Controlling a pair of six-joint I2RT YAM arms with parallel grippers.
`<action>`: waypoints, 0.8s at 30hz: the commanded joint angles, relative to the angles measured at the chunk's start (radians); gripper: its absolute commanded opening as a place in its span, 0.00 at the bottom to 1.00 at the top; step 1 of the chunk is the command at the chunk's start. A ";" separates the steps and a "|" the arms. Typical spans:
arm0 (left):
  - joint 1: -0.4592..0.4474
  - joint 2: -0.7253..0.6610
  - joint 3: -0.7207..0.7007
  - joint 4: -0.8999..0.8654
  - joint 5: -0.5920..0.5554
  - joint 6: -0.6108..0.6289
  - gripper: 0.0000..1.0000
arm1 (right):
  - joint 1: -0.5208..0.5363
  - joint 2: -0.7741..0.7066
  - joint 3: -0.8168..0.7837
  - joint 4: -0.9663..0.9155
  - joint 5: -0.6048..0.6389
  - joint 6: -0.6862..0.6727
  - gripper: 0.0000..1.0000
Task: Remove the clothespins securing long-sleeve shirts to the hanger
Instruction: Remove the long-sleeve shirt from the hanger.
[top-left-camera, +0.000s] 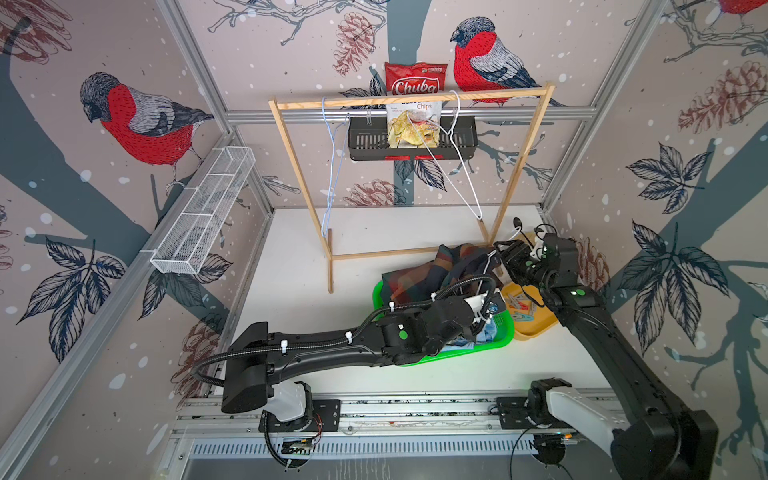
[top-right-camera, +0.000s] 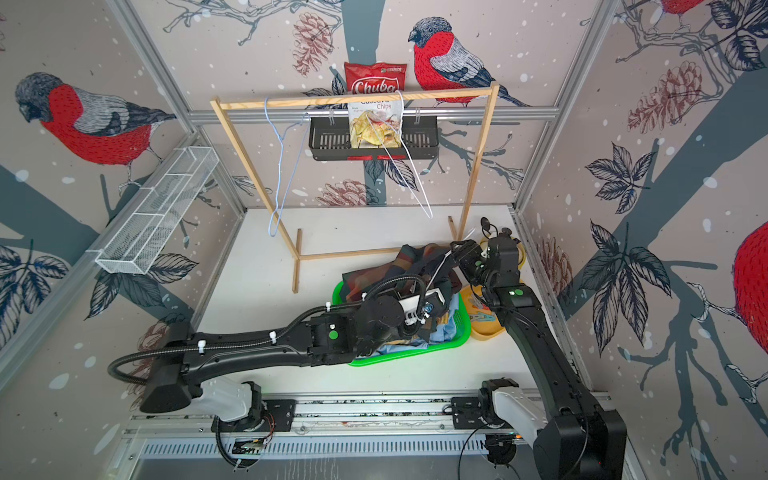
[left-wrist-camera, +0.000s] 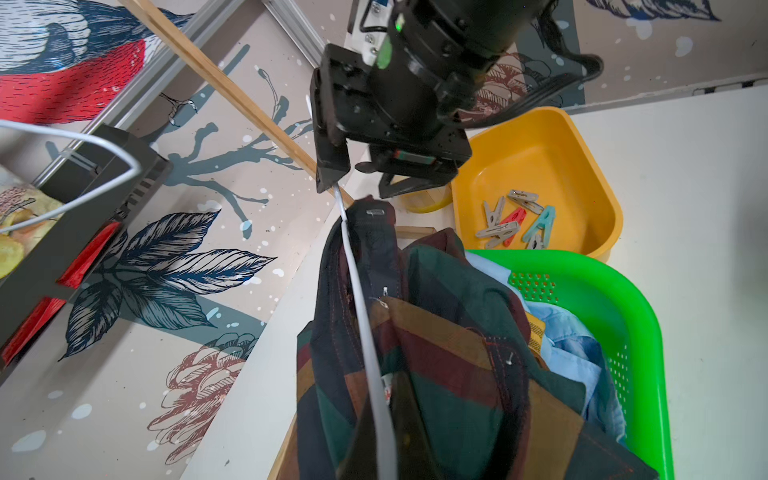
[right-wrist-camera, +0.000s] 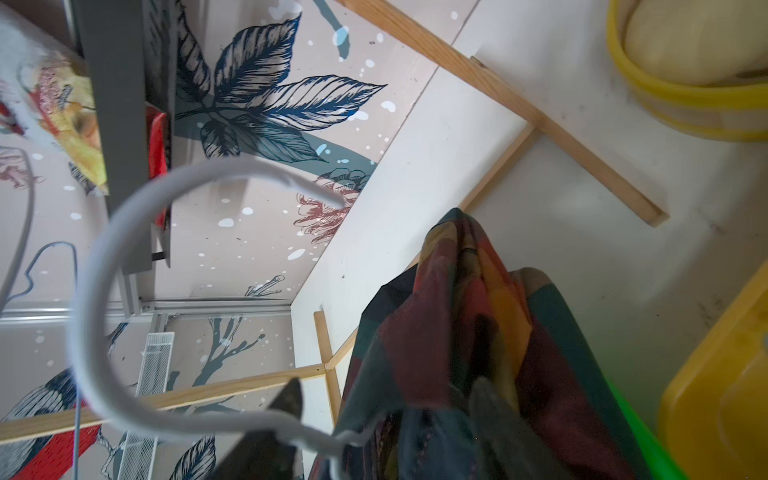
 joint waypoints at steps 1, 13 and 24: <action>0.005 -0.065 -0.024 -0.039 0.002 -0.076 0.00 | 0.006 -0.059 0.013 0.064 -0.043 -0.036 1.00; 0.007 -0.397 -0.109 -0.166 0.126 -0.243 0.00 | -0.038 -0.157 0.087 -0.088 0.104 -0.106 1.00; 0.010 -0.667 -0.098 -0.321 0.209 -0.291 0.00 | -0.042 0.041 0.033 0.037 0.047 -0.126 1.00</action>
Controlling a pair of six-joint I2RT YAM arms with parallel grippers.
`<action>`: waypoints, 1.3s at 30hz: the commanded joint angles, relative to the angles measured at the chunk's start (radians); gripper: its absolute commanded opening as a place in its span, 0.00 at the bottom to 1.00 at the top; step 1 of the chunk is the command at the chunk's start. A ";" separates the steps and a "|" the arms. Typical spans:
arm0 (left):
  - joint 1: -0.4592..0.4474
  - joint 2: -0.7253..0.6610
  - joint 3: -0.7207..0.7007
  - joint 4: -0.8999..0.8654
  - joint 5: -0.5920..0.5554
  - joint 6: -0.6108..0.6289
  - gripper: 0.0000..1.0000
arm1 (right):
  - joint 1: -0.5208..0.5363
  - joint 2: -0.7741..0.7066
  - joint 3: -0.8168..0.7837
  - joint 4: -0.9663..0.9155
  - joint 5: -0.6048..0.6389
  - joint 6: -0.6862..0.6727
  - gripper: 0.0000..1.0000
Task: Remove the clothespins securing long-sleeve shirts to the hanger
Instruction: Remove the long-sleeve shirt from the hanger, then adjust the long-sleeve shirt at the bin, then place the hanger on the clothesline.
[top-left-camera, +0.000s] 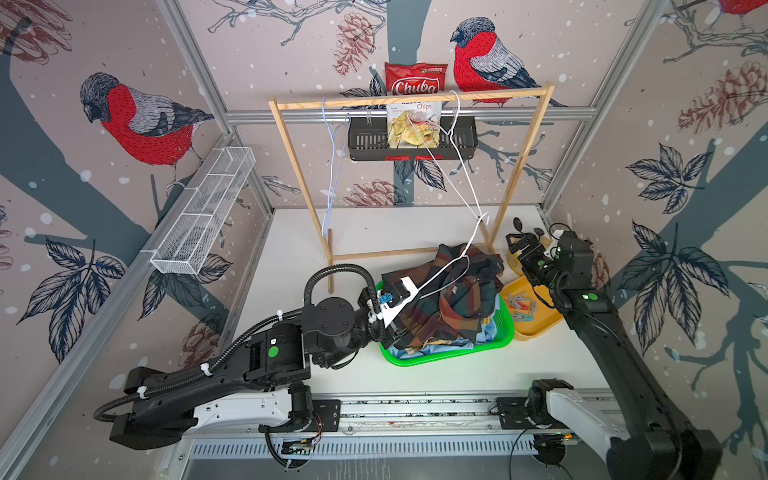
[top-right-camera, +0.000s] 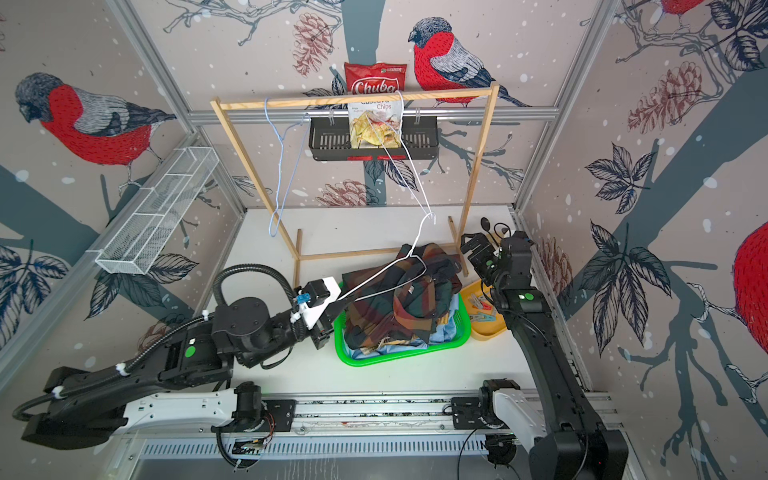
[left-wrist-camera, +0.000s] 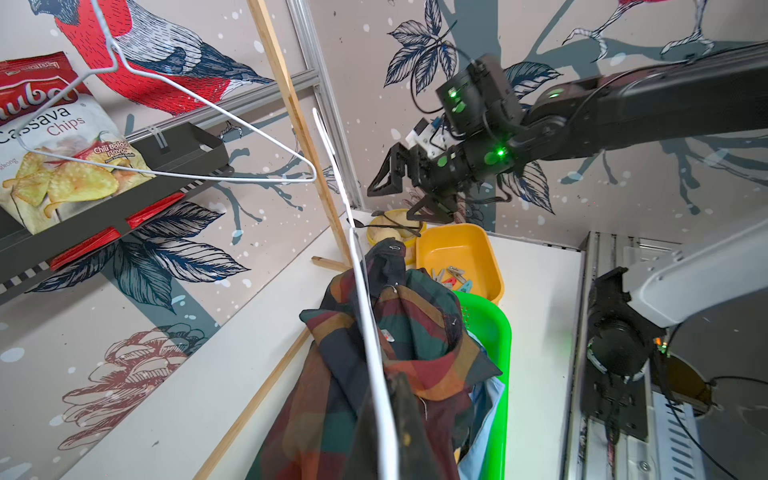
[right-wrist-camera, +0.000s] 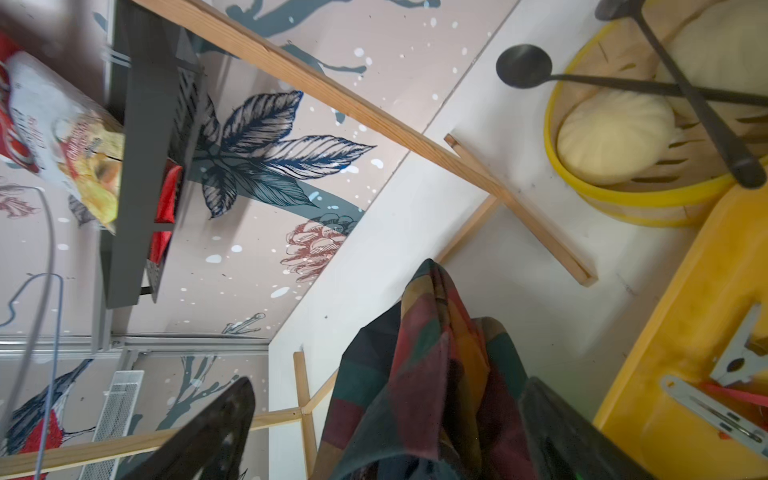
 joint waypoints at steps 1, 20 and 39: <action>-0.001 -0.045 0.027 -0.040 -0.001 -0.033 0.00 | 0.023 0.069 0.011 0.076 -0.038 -0.033 1.00; -0.001 0.015 0.332 0.181 -0.549 0.179 0.00 | 0.137 0.223 -0.034 0.156 -0.019 -0.044 0.73; 0.494 0.417 0.618 0.161 -0.188 0.028 0.00 | 0.177 0.111 -0.113 0.135 -0.026 -0.043 0.58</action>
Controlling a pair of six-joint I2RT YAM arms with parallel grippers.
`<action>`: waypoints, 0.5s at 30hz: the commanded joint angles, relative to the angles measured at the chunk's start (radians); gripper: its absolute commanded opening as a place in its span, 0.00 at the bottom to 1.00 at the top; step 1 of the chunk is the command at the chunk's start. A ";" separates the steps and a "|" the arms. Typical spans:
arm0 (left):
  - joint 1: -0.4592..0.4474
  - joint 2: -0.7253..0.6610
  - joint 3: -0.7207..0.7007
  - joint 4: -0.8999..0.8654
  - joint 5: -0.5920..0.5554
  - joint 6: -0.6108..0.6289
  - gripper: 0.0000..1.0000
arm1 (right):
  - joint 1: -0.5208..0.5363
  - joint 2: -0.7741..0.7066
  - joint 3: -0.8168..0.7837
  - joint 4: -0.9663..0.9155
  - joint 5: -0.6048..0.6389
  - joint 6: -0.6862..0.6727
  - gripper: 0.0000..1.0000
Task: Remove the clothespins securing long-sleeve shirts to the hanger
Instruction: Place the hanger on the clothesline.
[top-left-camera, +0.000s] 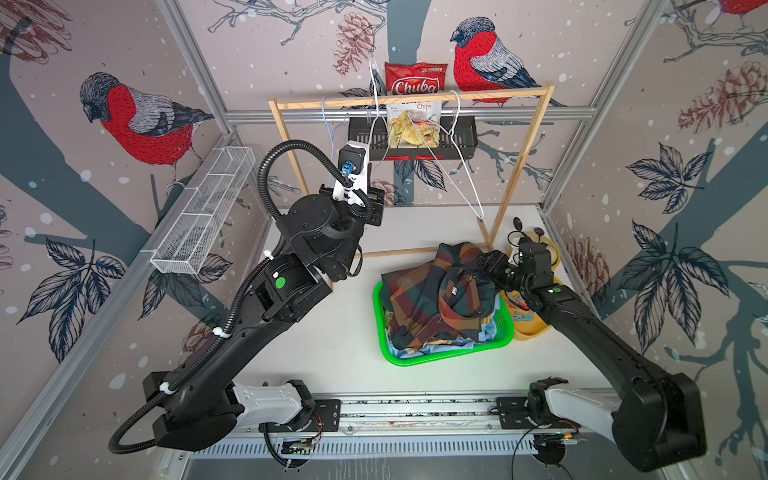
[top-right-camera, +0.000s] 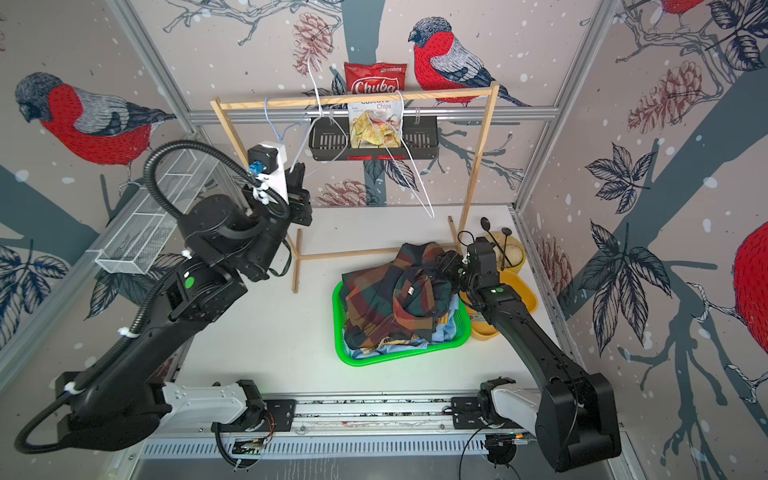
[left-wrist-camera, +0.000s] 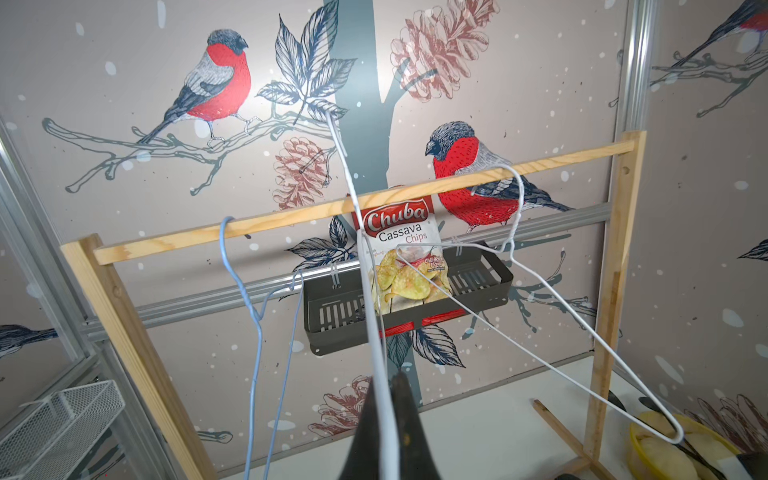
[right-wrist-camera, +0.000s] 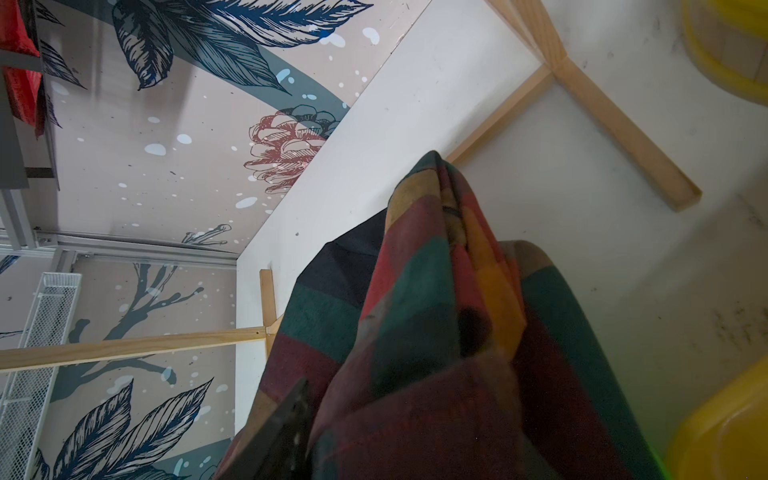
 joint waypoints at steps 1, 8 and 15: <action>0.058 0.017 0.009 0.012 0.112 -0.082 0.00 | 0.005 -0.020 -0.008 0.009 -0.004 -0.010 0.57; 0.084 -0.008 -0.075 -0.012 0.182 -0.171 0.00 | 0.002 -0.038 -0.024 0.014 -0.006 -0.004 0.52; 0.082 -0.074 -0.168 -0.034 0.218 -0.256 0.00 | 0.008 -0.017 -0.007 0.021 -0.011 -0.001 0.44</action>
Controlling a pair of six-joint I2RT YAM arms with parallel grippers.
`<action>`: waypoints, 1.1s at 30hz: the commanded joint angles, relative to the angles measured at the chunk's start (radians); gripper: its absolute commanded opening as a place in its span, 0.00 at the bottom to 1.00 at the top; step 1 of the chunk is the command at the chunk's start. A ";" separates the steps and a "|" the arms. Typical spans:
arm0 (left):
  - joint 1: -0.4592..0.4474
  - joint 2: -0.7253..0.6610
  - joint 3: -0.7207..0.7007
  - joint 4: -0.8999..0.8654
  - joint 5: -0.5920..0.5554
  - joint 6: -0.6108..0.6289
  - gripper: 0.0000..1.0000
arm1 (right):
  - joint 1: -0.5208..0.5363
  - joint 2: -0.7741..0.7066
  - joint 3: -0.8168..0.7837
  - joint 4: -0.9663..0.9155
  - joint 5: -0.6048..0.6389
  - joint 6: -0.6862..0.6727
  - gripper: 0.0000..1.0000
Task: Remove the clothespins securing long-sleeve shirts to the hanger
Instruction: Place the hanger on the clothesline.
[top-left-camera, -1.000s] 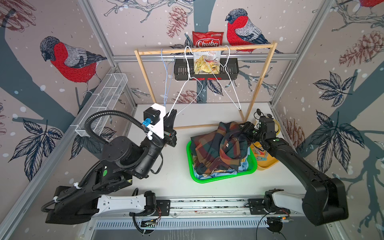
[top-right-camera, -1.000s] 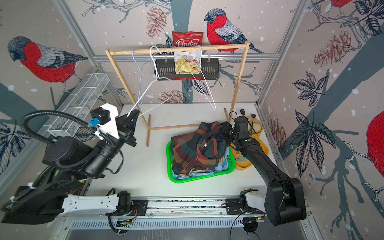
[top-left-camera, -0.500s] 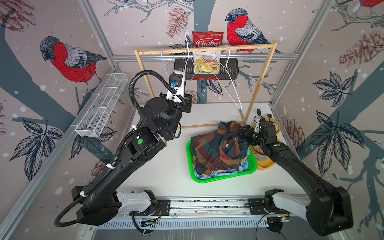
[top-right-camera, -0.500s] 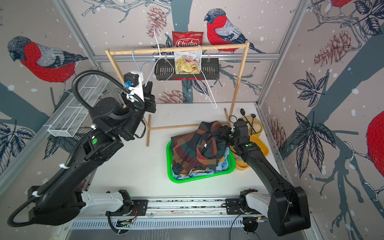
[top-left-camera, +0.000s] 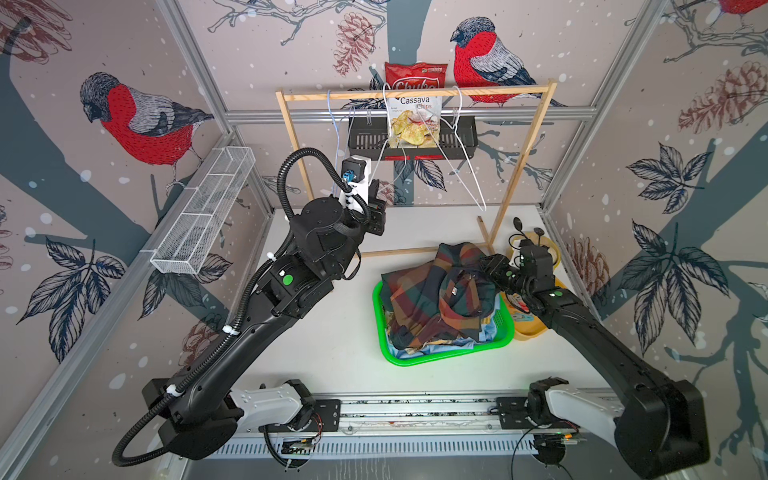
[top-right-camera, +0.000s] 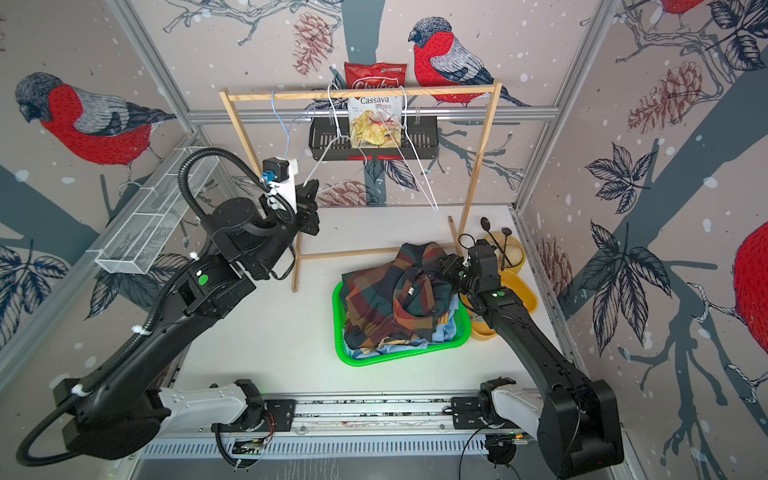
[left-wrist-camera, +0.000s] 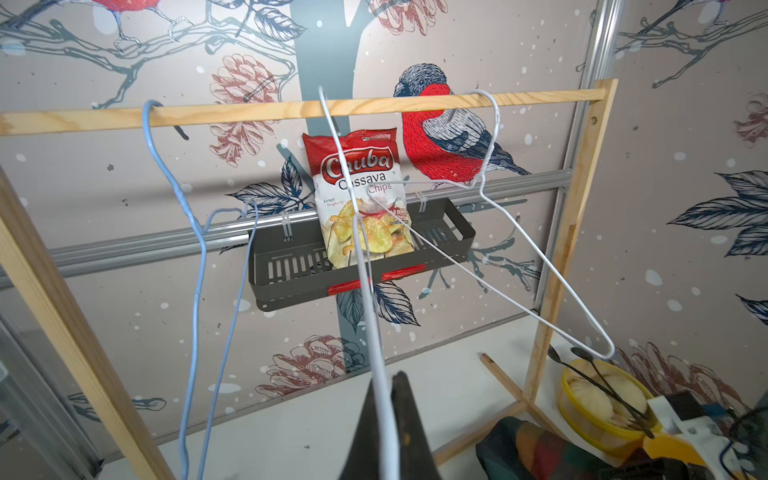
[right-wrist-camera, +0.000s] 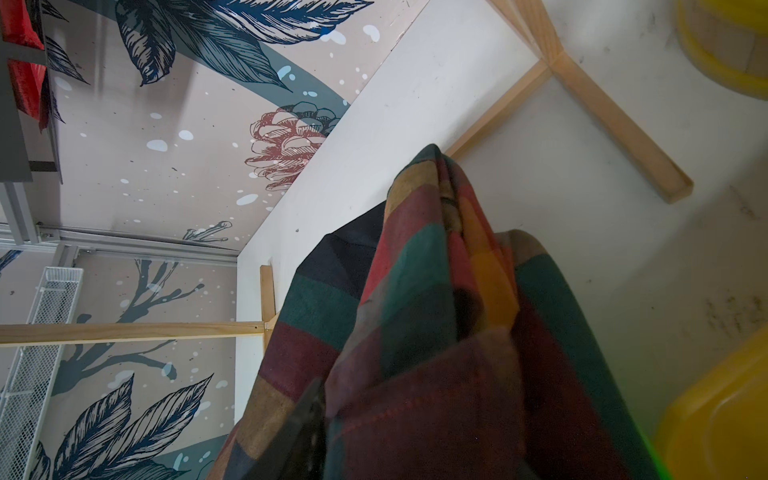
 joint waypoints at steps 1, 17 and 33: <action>0.001 -0.023 -0.019 -0.001 0.023 -0.063 0.00 | 0.010 0.006 0.014 0.026 -0.011 0.000 0.39; 0.002 -0.081 0.088 -0.133 0.045 -0.063 0.98 | 0.207 -0.154 0.124 -0.191 0.125 -0.032 0.00; 0.002 -0.264 -0.114 -0.365 0.257 -0.042 0.98 | 0.744 -0.244 0.048 -0.536 0.595 0.215 0.00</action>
